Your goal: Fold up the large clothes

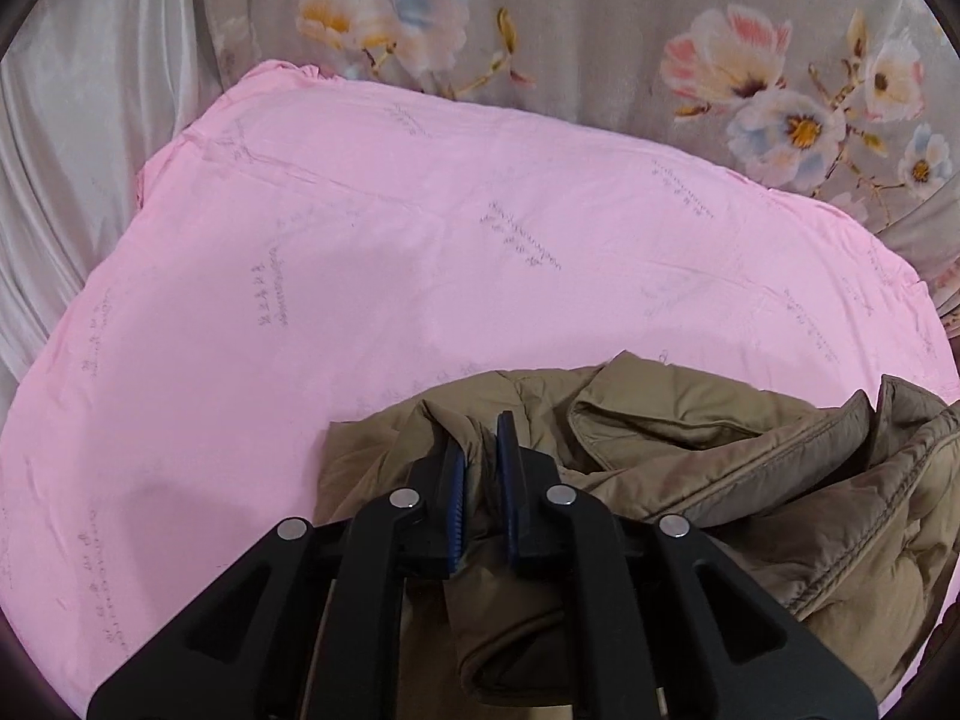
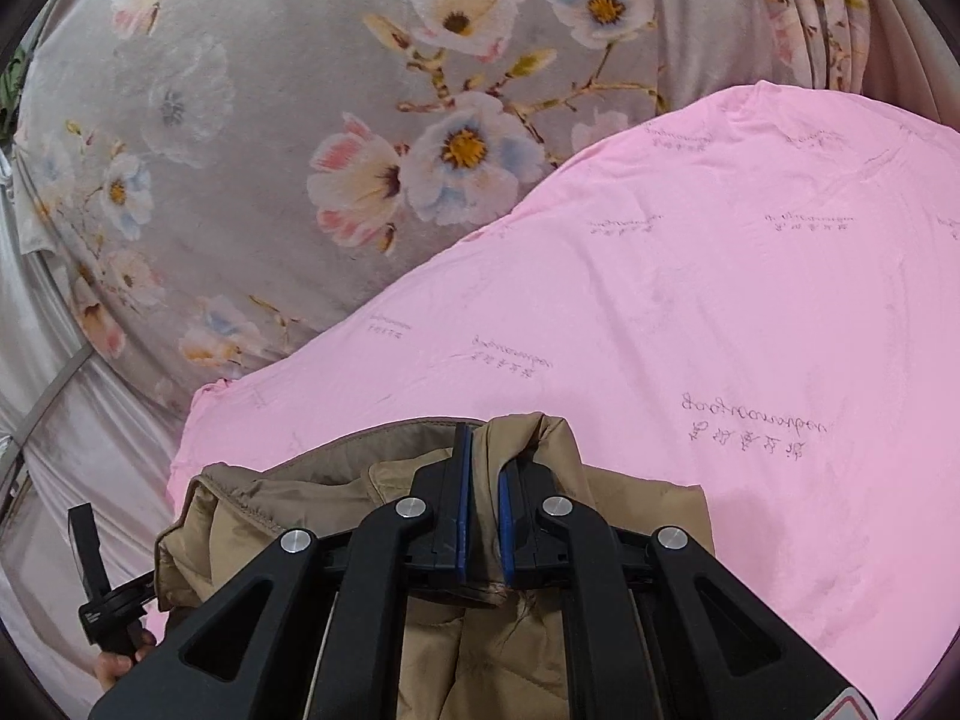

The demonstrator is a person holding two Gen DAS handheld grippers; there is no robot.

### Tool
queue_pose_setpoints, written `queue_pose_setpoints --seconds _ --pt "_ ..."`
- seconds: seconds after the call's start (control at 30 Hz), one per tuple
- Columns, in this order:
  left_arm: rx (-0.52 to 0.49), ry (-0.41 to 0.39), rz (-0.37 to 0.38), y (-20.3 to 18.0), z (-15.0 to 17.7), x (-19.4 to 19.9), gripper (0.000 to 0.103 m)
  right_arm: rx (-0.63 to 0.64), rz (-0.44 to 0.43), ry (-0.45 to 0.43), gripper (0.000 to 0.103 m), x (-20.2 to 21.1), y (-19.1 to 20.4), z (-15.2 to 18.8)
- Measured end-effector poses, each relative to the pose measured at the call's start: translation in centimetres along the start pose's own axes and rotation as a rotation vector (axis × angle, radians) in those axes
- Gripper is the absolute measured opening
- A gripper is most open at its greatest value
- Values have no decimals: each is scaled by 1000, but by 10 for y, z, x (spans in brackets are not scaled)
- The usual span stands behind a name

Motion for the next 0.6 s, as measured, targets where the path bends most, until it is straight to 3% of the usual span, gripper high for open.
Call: queue_pose_setpoints --seconds 0.23,0.37,0.43,0.47,0.53,0.6 --pt "-12 1 -19 -2 5 -20 17 -45 3 47 11 -32 -19 11" --pt "3 -21 5 3 3 -5 24 -112 -95 46 17 -19 -21 8" --pt "9 -75 -32 9 0 18 48 -123 -161 18 27 -1 -14 2" --pt "10 -120 -66 13 -3 32 66 -116 -180 -3 30 10 -10 -2" --pt "-3 -186 -94 17 -7 57 69 -91 -190 -74 47 35 -2 -11" --pt "-21 -193 -111 16 -10 76 69 -61 -197 -137 47 58 7 -18"
Point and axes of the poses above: each gripper's, at about its wrist camera, not at the fingertips, and x roughly against the way its jaws point, y to its left, z to its underside, the point moved 8 cm from there along -x, roughly the way its jaws point, and after that the axes turned 9 degrees about y, right-handed, at the moved point
